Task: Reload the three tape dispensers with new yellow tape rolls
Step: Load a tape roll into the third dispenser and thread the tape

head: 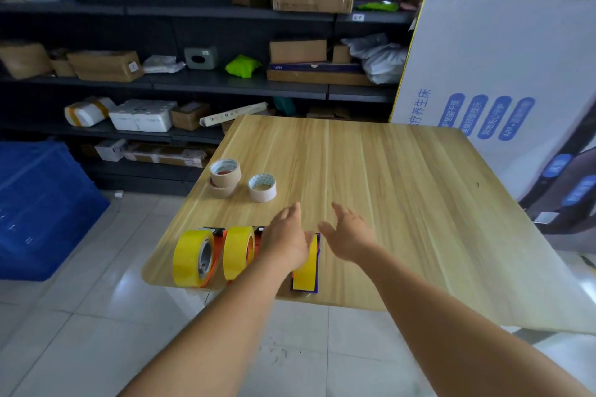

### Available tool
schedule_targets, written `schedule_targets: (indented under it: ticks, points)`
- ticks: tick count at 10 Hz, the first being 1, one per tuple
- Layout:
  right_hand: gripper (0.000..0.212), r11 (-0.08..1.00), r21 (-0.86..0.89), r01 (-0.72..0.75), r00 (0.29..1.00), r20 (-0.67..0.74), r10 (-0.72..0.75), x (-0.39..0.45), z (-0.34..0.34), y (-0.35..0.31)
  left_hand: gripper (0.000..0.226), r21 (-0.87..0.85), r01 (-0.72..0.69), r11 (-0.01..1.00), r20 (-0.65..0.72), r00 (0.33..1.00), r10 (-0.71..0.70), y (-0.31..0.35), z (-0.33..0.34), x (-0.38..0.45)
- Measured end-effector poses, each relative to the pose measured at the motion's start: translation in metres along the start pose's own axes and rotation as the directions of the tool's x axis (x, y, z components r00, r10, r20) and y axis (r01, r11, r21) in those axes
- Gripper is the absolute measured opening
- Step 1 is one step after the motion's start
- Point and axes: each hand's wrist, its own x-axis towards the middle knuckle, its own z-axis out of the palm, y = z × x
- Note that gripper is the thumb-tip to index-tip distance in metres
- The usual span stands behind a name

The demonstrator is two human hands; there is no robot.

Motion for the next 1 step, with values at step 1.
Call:
schedule_targets:
  ticks: [1]
  points:
    - [0.068, 0.981, -0.178, 0.081, 0.988, -0.113, -0.102, -0.0020, -0.0313, -0.0112, 0.068, 0.053, -0.070, 0.996, -0.041, 0.997, 0.072, 0.0177, -0.0324, 0.0014]
